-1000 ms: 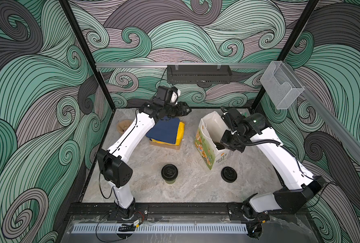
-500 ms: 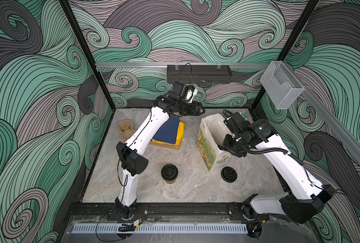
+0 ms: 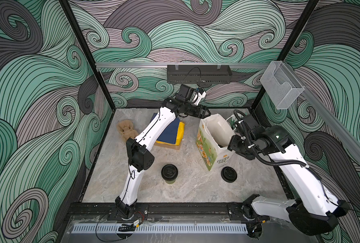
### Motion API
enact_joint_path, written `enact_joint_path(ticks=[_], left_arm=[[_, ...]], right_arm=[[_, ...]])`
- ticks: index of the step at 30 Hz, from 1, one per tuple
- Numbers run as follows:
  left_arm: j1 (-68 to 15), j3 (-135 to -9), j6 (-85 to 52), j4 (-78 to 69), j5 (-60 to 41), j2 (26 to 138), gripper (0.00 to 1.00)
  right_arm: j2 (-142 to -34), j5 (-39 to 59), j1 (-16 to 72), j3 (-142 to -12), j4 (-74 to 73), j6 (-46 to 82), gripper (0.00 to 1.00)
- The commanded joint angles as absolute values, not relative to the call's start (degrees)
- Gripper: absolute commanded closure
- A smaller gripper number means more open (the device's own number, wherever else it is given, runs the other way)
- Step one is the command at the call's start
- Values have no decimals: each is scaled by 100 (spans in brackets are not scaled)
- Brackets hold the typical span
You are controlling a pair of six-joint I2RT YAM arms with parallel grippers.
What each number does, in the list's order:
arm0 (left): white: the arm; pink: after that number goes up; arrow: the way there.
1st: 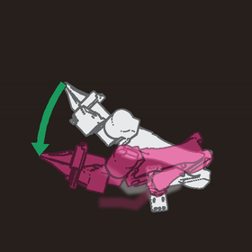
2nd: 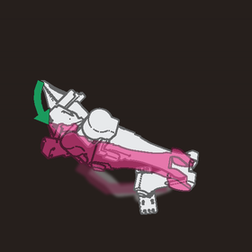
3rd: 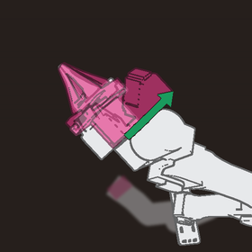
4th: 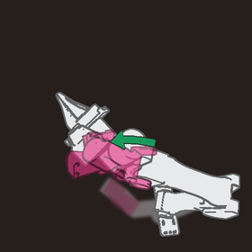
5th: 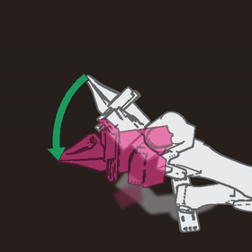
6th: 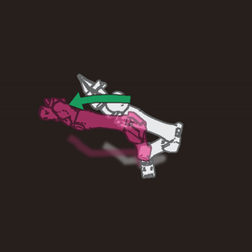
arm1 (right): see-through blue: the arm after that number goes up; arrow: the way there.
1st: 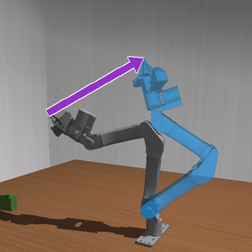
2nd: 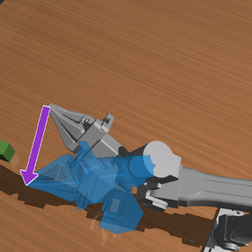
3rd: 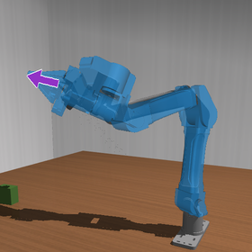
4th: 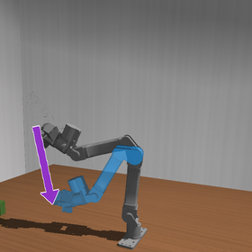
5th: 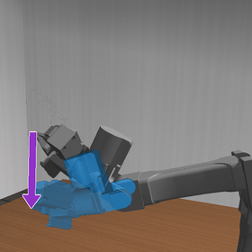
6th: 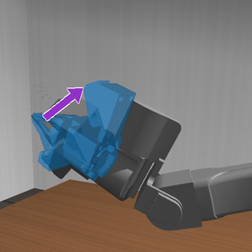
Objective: Pack the takeout coffee
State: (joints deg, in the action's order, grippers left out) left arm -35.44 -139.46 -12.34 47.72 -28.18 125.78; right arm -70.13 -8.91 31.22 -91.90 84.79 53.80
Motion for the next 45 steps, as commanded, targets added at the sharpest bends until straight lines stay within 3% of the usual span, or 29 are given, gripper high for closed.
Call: enact_joint_path(ticks=[1,20,25,30,45], left_arm=[[-3594,-14044,-900,4701,-3064,12786,38],[-3665,-14300,-855,4995,-2436,12939,89],[-3665,-14273,-1020,5126,-2381,12821,97],[-3665,-13774,-1460,5092,-2004,12396,100],[-3935,-10287,-4537,3476,-762,10157,100]], right_arm=[[-6823,-1103,3098,-9198,8676,5440,37],[-6554,-1120,2993,-9027,8685,5372,38],[-6530,-1116,2978,-8987,8684,5326,38],[-6513,-1090,2955,-8960,8672,5271,39],[-6711,-1041,2865,-9125,8557,4871,37]])
